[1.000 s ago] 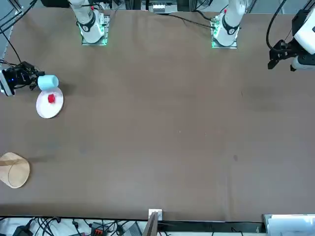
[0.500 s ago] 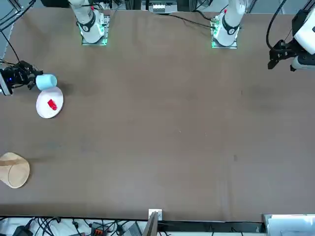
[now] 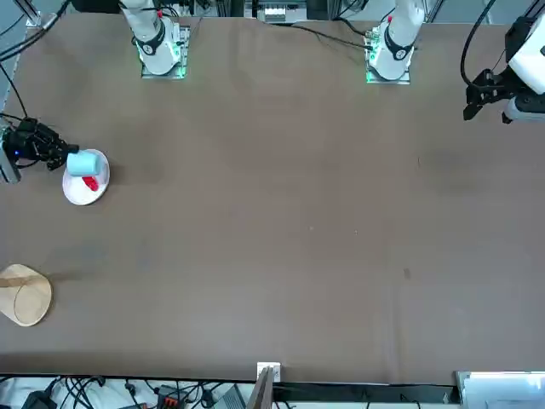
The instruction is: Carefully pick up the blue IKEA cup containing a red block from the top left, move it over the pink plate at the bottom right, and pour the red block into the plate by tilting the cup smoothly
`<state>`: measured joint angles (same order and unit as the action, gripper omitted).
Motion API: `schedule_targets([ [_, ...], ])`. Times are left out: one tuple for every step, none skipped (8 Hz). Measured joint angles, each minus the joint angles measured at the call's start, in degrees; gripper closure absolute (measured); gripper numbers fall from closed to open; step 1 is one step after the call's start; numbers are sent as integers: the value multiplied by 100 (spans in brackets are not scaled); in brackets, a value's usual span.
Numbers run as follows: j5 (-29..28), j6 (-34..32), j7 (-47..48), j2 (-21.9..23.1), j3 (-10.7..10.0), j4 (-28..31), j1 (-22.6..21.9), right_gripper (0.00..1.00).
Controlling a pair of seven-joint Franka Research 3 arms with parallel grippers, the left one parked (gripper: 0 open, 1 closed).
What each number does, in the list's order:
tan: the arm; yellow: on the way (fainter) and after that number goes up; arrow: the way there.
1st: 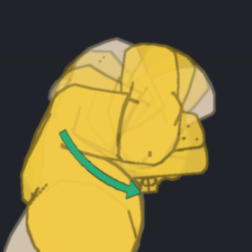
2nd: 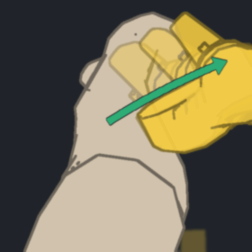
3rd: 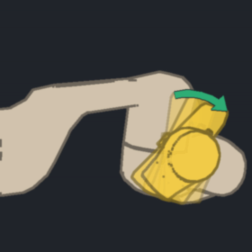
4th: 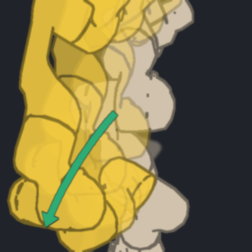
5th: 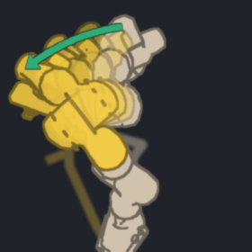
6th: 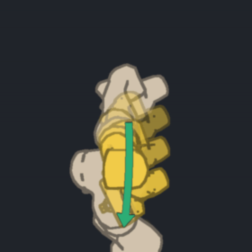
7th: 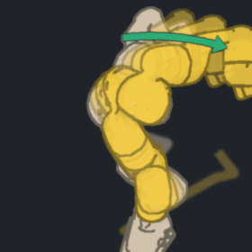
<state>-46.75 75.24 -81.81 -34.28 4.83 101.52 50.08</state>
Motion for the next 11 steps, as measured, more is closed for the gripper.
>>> schedule_targets([
  [-26, 324, 503, 405, 6, 249, -181, 97],
  [-31, 717, 1075, 751, 13, 488, -385, 97],
  [-31, 1186, 1729, 1073, 19, 711, -660, 97],
  [18, 1638, 2422, 1357, 23, 864, -984, 97],
  [222, 2069, 3120, 1606, 27, 944, -1337, 97],
  [488, 2472, 3753, 1832, 30, 998, -1660, 97],
  [682, 2816, 4296, 2021, 31, 1085, -1915, 97],
  [883, 3189, 4899, 2149, 30, 1203, -2146, 97],
  [1031, 3563, 5587, 2208, 29, 1320, -2403, 97],
  [1101, 3872, 6331, 2210, 30, 1395, -2706, 97],
  [1221, 4133, 7141, 2208, 32, 1428, -3035, 97],
])
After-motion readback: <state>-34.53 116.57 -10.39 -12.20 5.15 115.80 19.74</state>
